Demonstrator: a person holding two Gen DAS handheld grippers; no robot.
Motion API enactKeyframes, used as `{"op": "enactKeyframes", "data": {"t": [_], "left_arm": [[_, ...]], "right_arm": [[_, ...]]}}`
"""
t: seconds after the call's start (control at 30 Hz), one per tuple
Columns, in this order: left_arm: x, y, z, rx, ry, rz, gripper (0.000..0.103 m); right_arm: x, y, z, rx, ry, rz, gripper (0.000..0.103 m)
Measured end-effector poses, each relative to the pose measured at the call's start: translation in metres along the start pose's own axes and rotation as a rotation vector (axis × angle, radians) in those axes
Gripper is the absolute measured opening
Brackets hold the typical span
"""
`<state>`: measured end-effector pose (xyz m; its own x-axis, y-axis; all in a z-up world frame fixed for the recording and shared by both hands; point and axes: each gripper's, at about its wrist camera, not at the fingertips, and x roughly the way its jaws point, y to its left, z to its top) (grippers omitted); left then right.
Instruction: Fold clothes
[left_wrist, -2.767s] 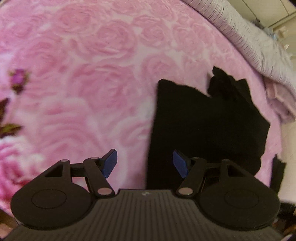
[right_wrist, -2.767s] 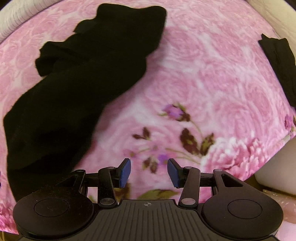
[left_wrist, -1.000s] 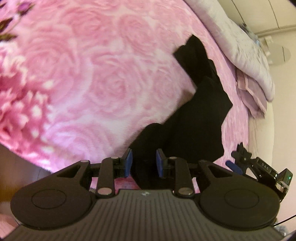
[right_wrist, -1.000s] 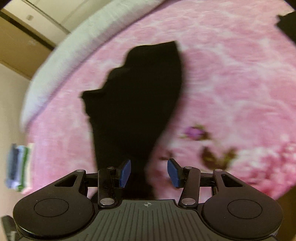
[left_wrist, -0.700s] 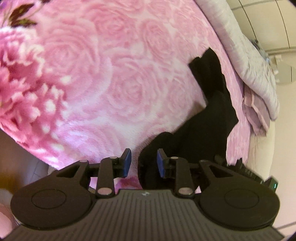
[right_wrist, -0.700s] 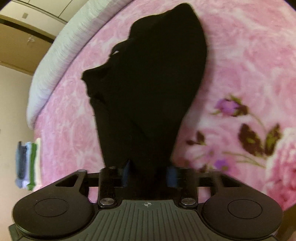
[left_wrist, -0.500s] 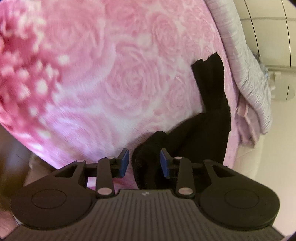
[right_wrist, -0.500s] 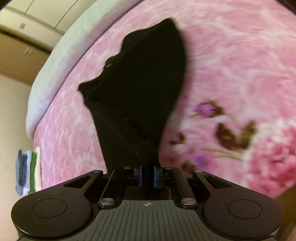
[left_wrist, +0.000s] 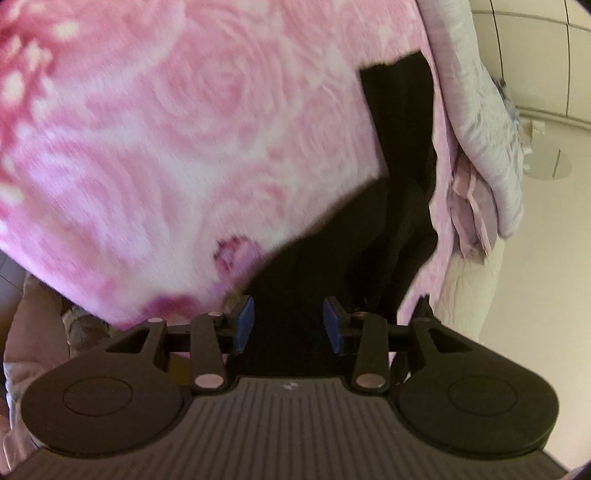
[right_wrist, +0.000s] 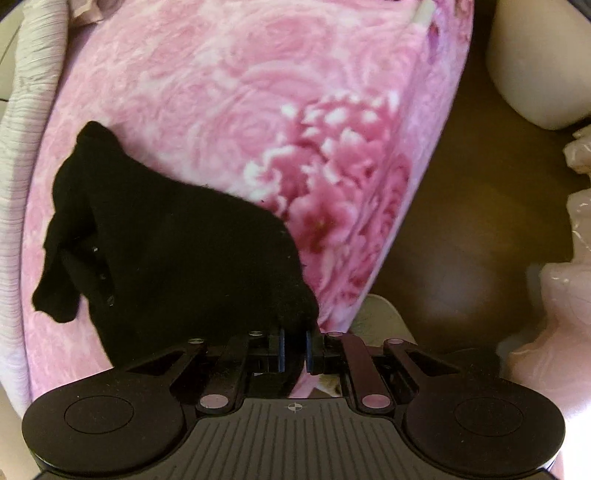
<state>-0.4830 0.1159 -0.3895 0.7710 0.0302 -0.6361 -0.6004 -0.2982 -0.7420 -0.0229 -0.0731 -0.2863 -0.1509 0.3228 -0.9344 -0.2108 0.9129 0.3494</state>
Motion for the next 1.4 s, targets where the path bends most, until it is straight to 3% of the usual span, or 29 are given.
{"op": "enactKeyframes", "data": {"t": [0.23, 0.4, 0.5, 0.53, 0.63, 0.7, 0.93, 1.2, 1.4], "left_arm": [[0.017, 0.010, -0.012, 0.080, 0.057, 0.083, 0.042], [0.045, 0.013, -0.014, 0.052, 0.095, 0.003, 0.046], [0.058, 0.008, -0.015, 0.061, 0.106, -0.030, 0.026], [0.057, 0.002, -0.016, 0.081, 0.098, -0.031, 0.011], [0.039, -0.024, -0.014, 0.152, 0.045, -0.034, 0.011], [0.015, -0.048, -0.009, 0.190, -0.014, -0.076, 0.010], [-0.081, -0.179, 0.014, 0.421, -0.256, -0.236, 0.010], [-0.184, -0.338, 0.010, 0.718, -0.480, -0.446, 0.010], [-0.280, -0.411, -0.014, 0.874, -0.654, -0.602, 0.011]], "right_arm": [[0.001, -0.008, -0.002, 0.009, 0.005, 0.034, 0.008], [0.004, -0.009, 0.000, 0.001, 0.014, 0.055, 0.009], [0.007, -0.008, 0.003, -0.001, 0.021, 0.074, 0.009], [0.006, -0.005, 0.004, -0.008, 0.020, 0.095, 0.009], [-0.008, 0.014, 0.008, -0.092, -0.002, 0.197, 0.009], [-0.021, 0.031, 0.010, -0.145, -0.026, 0.272, 0.009], [-0.091, 0.115, 0.018, -0.278, -0.152, 0.575, 0.008], [-0.224, 0.213, 0.017, -0.393, -0.414, 0.982, 0.008], [-0.316, 0.261, -0.003, -0.487, -0.572, 1.260, 0.008]]}}
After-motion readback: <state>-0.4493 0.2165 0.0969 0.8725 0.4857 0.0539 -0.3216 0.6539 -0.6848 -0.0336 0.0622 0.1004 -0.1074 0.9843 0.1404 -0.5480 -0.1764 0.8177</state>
